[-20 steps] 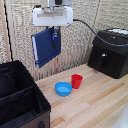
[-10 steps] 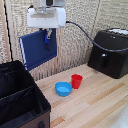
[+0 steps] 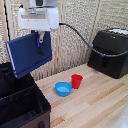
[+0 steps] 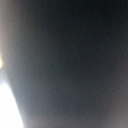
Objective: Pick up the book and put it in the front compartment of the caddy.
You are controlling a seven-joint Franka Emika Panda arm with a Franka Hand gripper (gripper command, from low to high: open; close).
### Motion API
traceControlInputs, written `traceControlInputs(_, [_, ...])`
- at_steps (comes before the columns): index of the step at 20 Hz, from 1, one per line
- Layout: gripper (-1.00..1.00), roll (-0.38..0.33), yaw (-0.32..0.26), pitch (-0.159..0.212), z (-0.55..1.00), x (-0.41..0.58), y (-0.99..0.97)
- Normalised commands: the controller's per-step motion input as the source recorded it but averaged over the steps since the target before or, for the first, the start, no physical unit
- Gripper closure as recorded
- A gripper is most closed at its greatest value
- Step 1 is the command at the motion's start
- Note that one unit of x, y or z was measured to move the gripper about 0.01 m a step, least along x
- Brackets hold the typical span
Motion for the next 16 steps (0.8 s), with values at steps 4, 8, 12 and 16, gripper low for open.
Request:
traceControlInputs(4, [1.00,-0.070,-0.114,0.001,0.03,-0.082,0.75])
traceControlInputs(8, [1.00,-0.081,-0.107,0.011,0.00,-0.108,0.76])
traceControlInputs(12, [1.00,-0.081,-0.114,0.024,-0.03,-0.081,0.77])
traceControlInputs(16, [1.00,-0.133,-0.118,0.007,-0.25,-0.048,0.71])
